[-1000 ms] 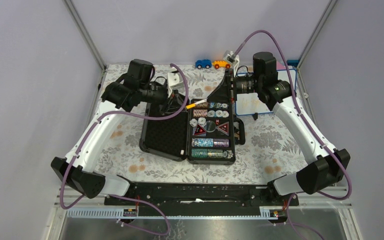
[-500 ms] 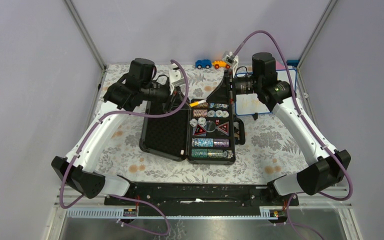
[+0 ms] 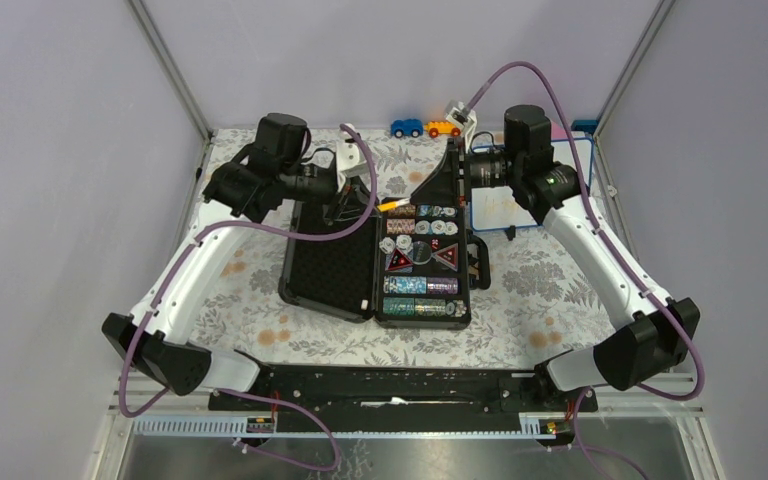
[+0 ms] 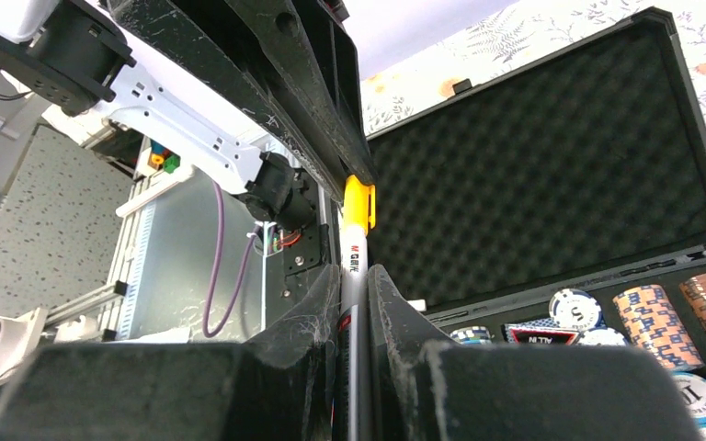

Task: Write a sentence on the whiteboard
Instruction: Insert the whiteboard marker without the cap into the pen cap.

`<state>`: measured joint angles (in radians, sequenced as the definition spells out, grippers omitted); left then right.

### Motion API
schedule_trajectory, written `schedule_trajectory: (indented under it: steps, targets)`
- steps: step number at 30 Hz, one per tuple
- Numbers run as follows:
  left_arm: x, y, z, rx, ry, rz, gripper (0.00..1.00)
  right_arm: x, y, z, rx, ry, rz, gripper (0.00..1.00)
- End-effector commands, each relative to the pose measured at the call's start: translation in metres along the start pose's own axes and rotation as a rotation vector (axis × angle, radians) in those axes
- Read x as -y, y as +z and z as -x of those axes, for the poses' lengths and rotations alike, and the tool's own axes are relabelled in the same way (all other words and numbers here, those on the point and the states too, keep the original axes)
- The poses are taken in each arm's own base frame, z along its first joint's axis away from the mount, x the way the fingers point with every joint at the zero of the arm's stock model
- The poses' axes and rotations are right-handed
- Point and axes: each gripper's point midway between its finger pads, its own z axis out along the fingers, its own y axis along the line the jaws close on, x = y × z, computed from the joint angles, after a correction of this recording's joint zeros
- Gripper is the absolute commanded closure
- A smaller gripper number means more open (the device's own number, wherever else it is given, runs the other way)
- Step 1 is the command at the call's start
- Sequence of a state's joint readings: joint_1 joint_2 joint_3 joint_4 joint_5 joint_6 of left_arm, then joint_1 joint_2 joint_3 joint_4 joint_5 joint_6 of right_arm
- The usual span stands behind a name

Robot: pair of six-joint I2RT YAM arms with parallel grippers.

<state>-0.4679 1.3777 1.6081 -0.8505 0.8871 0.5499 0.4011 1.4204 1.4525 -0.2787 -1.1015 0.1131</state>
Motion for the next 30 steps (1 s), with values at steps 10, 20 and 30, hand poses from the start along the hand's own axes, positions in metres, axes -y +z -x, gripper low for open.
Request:
schedule_trajectory:
  steps: [10,20,30]
  targets:
    - [-0.004,0.010,0.039,0.117,0.023,-0.029,1.00,-0.006,0.025,-0.017,-0.039,0.018,0.063,1.00]
    - [-0.010,0.013,0.056,0.163,0.003,-0.030,1.00,-0.006,0.040,-0.036,-0.084,0.046,0.086,1.00]
    - [-0.002,0.019,0.063,0.177,-0.005,-0.062,1.00,-0.007,0.047,-0.039,-0.099,0.063,0.103,1.00]
